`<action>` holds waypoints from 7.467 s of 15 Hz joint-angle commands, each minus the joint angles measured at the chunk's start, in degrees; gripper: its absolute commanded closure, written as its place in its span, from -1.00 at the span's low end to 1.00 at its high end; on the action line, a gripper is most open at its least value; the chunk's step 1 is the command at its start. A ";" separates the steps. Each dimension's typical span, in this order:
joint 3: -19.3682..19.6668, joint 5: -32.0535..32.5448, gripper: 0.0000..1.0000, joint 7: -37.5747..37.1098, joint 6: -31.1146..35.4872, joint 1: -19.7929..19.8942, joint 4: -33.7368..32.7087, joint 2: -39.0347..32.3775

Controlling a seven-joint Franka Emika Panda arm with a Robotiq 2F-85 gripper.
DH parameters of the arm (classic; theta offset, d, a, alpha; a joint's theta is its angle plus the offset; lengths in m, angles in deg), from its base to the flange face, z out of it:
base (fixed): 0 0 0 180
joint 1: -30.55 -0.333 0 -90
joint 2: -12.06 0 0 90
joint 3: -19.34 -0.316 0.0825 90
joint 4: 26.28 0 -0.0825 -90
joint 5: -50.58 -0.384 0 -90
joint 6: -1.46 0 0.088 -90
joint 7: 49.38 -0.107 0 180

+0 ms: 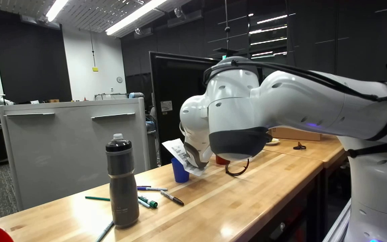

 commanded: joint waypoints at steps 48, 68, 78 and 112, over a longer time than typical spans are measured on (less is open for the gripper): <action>5.14 -0.30 1.00 -1.87 12.70 -14.21 13.43 6.72; 8.92 -3.72 1.00 -0.18 21.35 -26.29 25.58 11.05; 14.46 -3.35 1.00 -0.96 20.91 -36.21 29.92 12.27; 2.81 -7.09 1.00 12.96 21.18 -40.09 30.52 11.38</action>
